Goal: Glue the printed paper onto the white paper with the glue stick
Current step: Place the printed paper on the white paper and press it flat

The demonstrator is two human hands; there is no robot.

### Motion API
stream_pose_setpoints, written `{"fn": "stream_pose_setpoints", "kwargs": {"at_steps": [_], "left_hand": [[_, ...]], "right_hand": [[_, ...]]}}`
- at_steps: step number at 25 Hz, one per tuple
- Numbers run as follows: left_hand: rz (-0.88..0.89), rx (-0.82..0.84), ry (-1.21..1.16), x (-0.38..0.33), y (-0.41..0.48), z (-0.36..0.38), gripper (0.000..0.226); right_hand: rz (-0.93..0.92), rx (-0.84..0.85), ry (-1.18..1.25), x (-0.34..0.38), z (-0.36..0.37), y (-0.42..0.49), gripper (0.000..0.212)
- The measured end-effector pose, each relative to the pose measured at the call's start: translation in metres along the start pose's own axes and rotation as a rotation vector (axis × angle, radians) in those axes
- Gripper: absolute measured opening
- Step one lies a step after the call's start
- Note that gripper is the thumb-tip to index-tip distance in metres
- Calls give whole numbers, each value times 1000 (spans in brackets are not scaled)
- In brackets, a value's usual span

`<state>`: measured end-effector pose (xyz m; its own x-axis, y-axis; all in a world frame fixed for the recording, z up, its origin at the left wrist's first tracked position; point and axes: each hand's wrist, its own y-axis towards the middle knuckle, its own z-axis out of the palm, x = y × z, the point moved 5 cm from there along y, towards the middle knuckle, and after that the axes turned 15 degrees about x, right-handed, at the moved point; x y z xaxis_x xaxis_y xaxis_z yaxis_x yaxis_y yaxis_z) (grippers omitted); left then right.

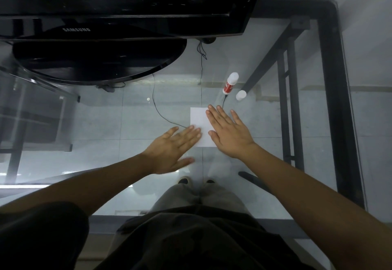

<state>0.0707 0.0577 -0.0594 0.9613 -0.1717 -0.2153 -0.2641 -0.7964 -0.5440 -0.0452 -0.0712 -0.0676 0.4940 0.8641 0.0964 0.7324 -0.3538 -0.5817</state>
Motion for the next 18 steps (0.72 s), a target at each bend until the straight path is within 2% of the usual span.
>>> {"fn": "stream_pose_setpoints", "kwargs": {"at_steps": [3, 6, 10, 12, 15, 18], "left_hand": [[-251, -113, -236, 4, 19, -16, 60], [-366, -112, -236, -2, 32, -7, 59], [-383, -110, -217, -1, 33, -1, 60], [-373, -120, -208, 0, 34, -1, 60], [-373, -108, -207, -1, 33, -1, 60], [-376, -97, -203, -2, 33, -2, 62]], "right_hand": [[-1, -5, -2, 0, 1, -1, 58], [6, 8, -10, 0, 2, 0, 59], [16, -33, 57, 0, 3, -9, 58], [-47, -51, 58, 8, 10, -26, 57], [-180, -58, -21, 29, 19, -48, 60], [-182, -23, -104, 30, 23, -49, 59]]}}
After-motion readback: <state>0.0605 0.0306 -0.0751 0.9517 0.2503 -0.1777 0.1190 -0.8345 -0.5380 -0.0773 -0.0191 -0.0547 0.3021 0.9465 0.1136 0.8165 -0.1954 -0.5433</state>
